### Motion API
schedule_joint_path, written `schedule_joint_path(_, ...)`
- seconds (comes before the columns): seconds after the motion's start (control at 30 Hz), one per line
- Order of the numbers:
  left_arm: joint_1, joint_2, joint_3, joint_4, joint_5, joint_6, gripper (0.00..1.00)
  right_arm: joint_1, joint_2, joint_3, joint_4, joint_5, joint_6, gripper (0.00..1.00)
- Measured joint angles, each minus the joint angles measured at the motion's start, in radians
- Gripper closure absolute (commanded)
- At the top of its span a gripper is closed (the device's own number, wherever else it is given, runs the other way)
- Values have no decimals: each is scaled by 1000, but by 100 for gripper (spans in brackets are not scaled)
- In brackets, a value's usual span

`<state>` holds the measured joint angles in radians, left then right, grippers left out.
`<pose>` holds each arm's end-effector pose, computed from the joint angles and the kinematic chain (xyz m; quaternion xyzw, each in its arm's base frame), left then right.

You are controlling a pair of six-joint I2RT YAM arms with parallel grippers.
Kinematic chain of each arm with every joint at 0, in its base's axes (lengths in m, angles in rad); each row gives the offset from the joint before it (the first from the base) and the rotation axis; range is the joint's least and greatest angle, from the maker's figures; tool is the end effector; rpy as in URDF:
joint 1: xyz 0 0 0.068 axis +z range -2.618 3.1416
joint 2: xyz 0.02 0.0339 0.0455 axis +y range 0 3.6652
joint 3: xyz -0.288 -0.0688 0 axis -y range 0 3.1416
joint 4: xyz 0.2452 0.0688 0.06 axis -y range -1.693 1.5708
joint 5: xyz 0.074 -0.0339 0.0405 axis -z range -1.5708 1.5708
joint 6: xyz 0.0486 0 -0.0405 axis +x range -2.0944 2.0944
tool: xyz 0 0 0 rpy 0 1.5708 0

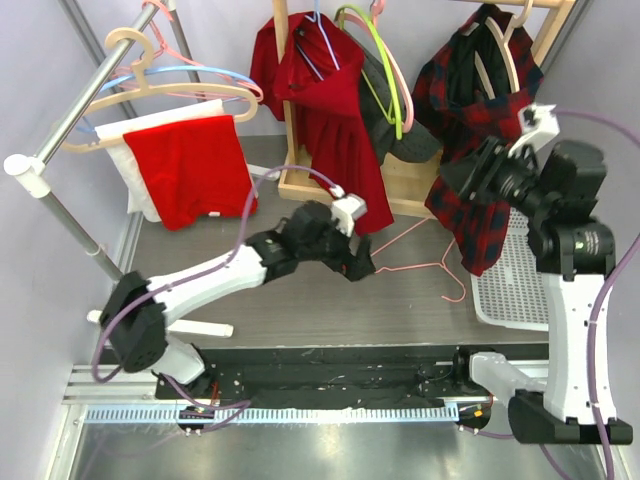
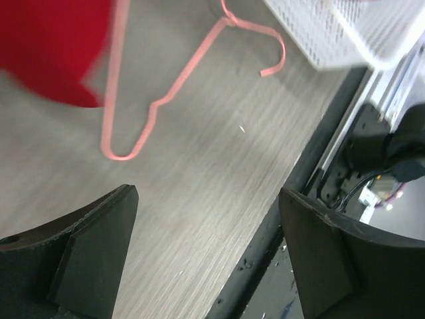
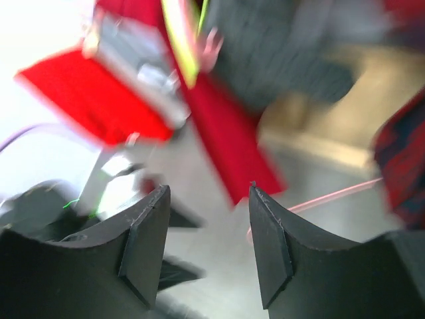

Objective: Place the skirt on the hanger
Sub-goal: Pick up the hanger at the center of the board.

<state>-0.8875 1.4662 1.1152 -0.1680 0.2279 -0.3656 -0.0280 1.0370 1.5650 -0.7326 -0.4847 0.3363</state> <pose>0.2100 -0.2754 0.3118 0.2768 0.8154 -0.3721 0.3463 0.1702 0.0179 0.5130 -0.0126 0.7679 0.2780 0.5769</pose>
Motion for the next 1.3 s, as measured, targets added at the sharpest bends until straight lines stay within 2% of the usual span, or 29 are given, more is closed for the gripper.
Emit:
schedule_joint_path(0.13,-87,164,1,98,0,16,16,23,-90,-138,-34,-68,14,44)
schedule_joint_path(0.37,-166,407,69,243,-34,87,19,23,-190,-218,-53,-116,20,43)
schedule_joint_path(0.67,-171,586,271,305,-109,166,18,23,-208,-219,-24,-173,56,43)
schedule_joint_path(0.93,-171,794,484,305,-110,224,20,23,-207,-219,-18,-180,71,43)
schedule_joint_path(1.13,-171,835,489,317,-133,240,34,23,-206,-219,-18,-179,83,43)
schedule_joint_path(1.27,-171,839,496,309,-149,241,56,23,-206,-219,-22,-179,86,43)
schedule_joint_path(1.3,-169,843,503,304,-150,241,65,23,-206,-219,-24,-177,86,43)
